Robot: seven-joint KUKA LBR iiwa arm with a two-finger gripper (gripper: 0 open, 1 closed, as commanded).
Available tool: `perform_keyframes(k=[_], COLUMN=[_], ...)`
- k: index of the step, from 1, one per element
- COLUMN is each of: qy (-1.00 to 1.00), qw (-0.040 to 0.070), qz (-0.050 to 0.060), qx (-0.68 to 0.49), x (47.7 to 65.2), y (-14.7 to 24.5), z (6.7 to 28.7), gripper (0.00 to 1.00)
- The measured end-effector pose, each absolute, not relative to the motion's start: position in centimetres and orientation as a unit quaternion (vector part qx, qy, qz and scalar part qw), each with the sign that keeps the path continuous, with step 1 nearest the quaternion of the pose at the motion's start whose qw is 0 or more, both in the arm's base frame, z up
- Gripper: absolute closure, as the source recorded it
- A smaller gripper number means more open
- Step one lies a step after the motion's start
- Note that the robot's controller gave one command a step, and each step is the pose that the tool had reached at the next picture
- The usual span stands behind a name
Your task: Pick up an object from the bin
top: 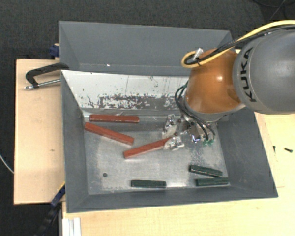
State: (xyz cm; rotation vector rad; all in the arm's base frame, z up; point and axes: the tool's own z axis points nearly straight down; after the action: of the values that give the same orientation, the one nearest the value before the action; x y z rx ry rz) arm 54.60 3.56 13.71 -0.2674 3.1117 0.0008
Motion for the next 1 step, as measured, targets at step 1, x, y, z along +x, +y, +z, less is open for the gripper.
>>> perform_keyframes(k=[1], qy=[0.994], qw=[-0.005], qz=[0.001], qx=[-0.109], x=[54.52], y=[4.91], z=[14.02], gripper=[1.0])
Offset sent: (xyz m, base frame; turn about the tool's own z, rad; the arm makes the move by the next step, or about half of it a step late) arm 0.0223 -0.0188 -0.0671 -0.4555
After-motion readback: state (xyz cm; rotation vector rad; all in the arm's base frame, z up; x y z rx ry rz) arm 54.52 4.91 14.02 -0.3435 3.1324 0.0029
